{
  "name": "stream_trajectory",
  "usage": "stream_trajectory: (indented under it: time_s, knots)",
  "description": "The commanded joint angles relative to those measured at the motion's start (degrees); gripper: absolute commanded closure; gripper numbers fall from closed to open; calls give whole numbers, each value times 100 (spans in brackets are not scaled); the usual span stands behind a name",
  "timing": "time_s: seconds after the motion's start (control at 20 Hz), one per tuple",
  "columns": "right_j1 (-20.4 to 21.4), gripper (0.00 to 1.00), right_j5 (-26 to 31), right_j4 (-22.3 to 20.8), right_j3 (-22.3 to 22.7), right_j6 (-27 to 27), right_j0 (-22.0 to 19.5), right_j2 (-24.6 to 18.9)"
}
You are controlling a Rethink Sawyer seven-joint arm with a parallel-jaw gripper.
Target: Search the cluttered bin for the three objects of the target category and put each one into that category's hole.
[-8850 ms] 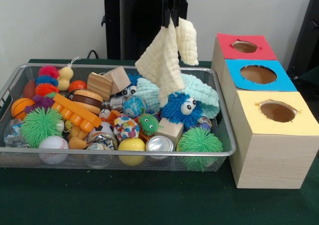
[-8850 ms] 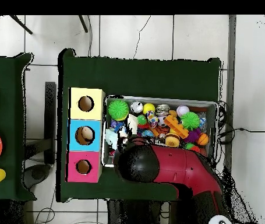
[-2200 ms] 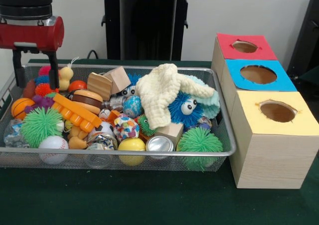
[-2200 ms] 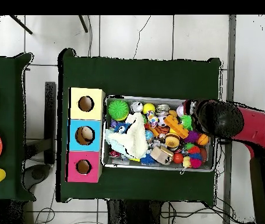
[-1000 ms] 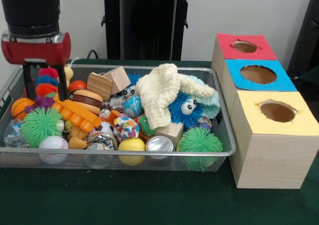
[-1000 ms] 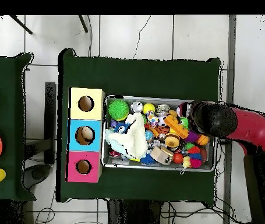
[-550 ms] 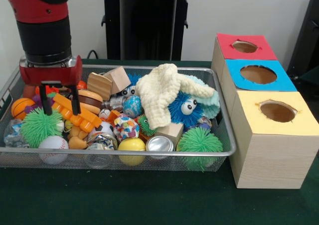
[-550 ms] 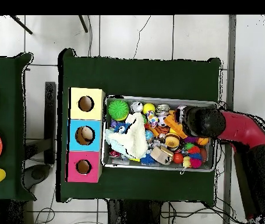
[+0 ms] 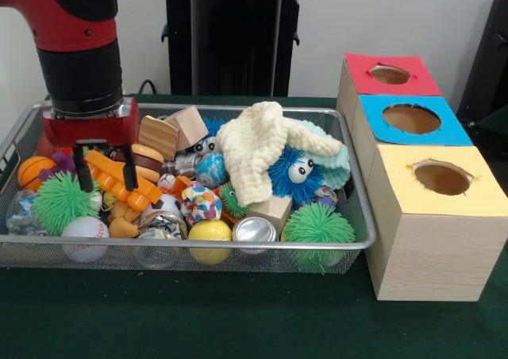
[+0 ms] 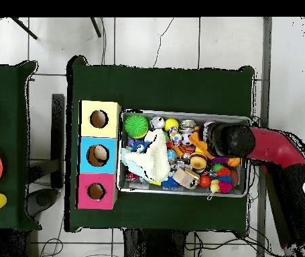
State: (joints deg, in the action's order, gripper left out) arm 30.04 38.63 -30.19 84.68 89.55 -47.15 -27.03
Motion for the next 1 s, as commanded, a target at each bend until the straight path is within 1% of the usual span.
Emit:
stream_trajectory:
  time_s: [0.05,0.25,0.35,0.45,0.55,0.75,1.0]
  knots:
    - [-132,0,349,-184,-426,-1336,-198,-461]
    - [-200,0,523,-202,-595,-1542,-285,-532]
    - [-264,0,828,-244,-795,-1650,-238,-457]
    - [-244,0,929,-232,-874,-1734,-270,-496]
    - [-301,0,852,-174,-881,-1958,-402,-725]
    - [-162,0,985,-197,-971,-2141,-466,-873]
    - [-136,0,1108,-252,-1079,-1925,-388,-818]
